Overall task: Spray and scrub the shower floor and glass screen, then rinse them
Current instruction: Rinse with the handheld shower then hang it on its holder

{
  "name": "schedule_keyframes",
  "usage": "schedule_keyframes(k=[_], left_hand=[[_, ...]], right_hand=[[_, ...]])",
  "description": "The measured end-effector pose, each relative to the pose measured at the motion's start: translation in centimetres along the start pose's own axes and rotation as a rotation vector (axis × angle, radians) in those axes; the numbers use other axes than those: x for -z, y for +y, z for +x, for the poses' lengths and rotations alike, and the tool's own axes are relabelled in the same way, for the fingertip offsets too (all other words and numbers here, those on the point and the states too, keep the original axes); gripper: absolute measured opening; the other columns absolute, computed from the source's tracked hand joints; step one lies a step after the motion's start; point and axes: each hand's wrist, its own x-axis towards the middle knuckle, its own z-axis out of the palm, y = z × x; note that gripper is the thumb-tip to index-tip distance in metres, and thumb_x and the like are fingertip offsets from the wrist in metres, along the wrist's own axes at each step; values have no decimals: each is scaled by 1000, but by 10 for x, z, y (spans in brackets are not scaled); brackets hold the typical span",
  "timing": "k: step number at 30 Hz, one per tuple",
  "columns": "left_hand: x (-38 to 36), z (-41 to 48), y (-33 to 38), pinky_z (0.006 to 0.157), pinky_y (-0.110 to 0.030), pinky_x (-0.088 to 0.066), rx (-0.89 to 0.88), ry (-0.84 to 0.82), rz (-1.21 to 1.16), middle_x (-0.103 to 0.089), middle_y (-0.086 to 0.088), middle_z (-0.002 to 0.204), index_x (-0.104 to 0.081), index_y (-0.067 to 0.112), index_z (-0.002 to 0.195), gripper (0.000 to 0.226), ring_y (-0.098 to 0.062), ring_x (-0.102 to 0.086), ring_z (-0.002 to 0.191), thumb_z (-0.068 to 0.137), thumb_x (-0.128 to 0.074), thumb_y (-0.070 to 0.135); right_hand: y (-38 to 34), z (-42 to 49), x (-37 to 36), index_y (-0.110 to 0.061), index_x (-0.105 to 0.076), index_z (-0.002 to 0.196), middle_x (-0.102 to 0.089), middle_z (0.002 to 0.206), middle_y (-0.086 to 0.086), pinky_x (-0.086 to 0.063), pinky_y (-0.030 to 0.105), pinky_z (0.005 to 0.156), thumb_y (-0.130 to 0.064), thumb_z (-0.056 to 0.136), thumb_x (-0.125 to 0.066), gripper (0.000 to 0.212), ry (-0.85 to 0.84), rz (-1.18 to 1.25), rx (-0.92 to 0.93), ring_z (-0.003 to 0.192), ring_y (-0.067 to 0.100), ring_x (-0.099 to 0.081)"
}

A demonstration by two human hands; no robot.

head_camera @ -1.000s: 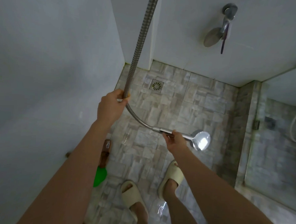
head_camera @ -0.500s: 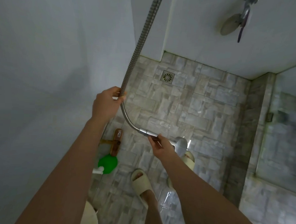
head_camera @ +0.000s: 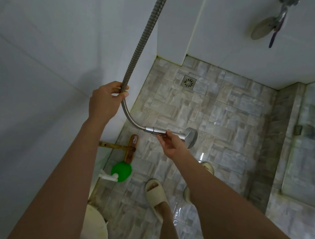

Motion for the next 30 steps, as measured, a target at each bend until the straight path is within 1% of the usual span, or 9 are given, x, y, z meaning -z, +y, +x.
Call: schedule_keyframes(k=[3, 5, 7, 14, 17, 19, 20, 24, 30], left_hand=[[3, -1, -2, 92, -39, -55, -4, 1, -13, -73, 12, 95, -73, 34, 102, 15, -10, -71, 87, 88, -71, 30], [3, 0, -2, 92, -38, -55, -7, -1, -22, -73, 13, 95, -73, 34, 102, 15, -8, -70, 87, 88, -71, 30], [4, -1, -2, 92, -37, -55, -10, -3, -26, -73, 14, 94, -73, 34, 102, 15, -7, -70, 87, 88, -71, 30], [4, -2, -2, 92, -34, -54, -6, 1, -29, -69, 15, 92, -72, 32, 104, 15, -7, -68, 82, 90, -69, 28], [4, -2, -2, 92, -33, -53, -5, 1, -23, -69, 15, 93, -72, 32, 104, 15, -7, -68, 82, 90, -69, 28], [4, -1, -3, 93, -35, -54, -9, 0, -24, -71, 14, 94, -72, 32, 104, 15, -8, -70, 84, 90, -70, 28], [3, -1, -3, 93, -36, -54, -13, -1, -28, -72, 12, 96, -72, 31, 104, 15, -9, -70, 85, 90, -70, 28], [4, 1, -4, 94, -38, -54, -18, -2, -37, -75, 6, 103, -73, 29, 106, 16, -12, -71, 89, 90, -70, 28], [2, 3, -5, 97, -37, -53, -15, -10, -59, -75, 7, 102, -73, 29, 103, 15, -10, -70, 92, 89, -71, 26]], right_hand=[[-4, 4, -5, 1, -55, 84, -65, 69, 16, -51, 45, 93, -1, 96, -52, 12, -11, -32, 10, 81, 26, -61], [-7, 5, -8, 0, -53, 85, -61, 79, 16, -45, 46, 101, 0, 96, -51, 12, -29, -48, 38, 79, 25, -60], [-10, 4, -11, 0, -53, 86, -59, 84, 16, -44, 47, 102, 1, 96, -51, 11, -45, -65, 59, 79, 25, -60], [-20, 9, -19, -2, -53, 88, -57, 88, 14, -50, 44, 88, 1, 96, -50, 10, -90, -128, 99, 84, 23, -59], [-26, 12, -24, -2, -52, 91, -56, 91, 15, -60, 38, 66, -1, 97, -51, 6, -102, -161, 115, 89, 24, -59], [-30, 12, -28, -2, -53, 100, -57, 99, 17, -60, 35, 52, -2, 97, -51, 4, -101, -170, 132, 88, 26, -60], [-32, 13, -30, -2, -52, 108, -57, 104, 18, -59, 34, 50, -2, 97, -51, 11, -104, -175, 143, 91, 27, -60], [-43, 15, -39, -3, -47, 122, -58, 111, 17, -58, 32, 50, -5, 98, -50, 25, -127, -212, 198, 91, 26, -61], [-63, 10, -55, -6, -46, 116, -60, 110, 17, -60, 34, 55, -4, 98, -49, 19, -163, -245, 253, 86, 25, -64]])
